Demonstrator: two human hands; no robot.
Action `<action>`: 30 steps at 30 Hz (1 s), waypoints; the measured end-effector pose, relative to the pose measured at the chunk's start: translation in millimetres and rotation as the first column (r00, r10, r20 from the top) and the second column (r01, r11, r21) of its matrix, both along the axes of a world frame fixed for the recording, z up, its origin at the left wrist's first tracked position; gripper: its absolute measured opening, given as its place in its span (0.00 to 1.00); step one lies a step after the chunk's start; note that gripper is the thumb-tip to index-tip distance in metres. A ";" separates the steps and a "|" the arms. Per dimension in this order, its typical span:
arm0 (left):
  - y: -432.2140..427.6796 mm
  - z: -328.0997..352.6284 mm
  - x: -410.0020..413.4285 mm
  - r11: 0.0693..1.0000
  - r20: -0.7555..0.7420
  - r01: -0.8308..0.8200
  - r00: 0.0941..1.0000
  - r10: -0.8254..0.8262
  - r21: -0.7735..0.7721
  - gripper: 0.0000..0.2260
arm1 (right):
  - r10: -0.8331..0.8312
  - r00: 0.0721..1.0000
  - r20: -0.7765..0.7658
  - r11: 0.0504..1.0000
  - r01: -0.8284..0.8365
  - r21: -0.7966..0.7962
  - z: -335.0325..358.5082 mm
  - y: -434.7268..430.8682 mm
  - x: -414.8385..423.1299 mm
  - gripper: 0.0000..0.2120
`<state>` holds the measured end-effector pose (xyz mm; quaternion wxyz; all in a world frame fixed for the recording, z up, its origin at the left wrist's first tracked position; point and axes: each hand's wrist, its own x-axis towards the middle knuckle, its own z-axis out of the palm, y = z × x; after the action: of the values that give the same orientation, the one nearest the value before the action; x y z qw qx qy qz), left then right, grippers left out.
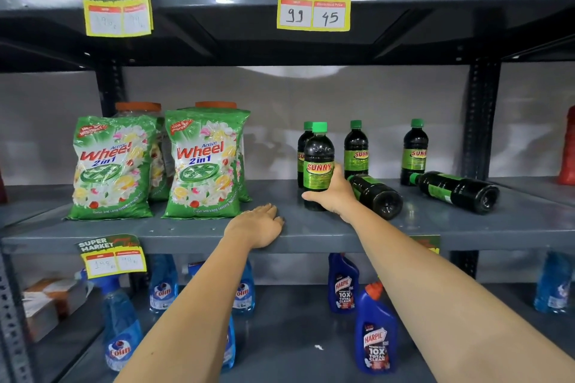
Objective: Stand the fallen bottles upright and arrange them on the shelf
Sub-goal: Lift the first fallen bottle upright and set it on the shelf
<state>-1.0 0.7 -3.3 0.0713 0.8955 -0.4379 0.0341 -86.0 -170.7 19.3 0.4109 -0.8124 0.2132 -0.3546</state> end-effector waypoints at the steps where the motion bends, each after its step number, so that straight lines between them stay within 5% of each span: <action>1: 0.4 0.3 -0.6 1.000 -0.005 -0.001 1.000 0.001 0.003 0.25 | -0.006 1.000 -0.003 1.000 0.006 -0.011 -0.8 2.0 -2.0 0.47; 30: -5.6 -1.0 9.1 0.999 0.013 0.013 1.000 -0.013 0.037 0.25 | 0.046 0.997 0.057 0.992 -0.039 -0.122 -16.4 48.0 -66.3 0.47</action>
<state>8.0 -4.9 -4.3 0.0522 0.8936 -0.4448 0.0315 -152.3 -122.6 2.9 0.3743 -0.8293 0.1618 -0.3821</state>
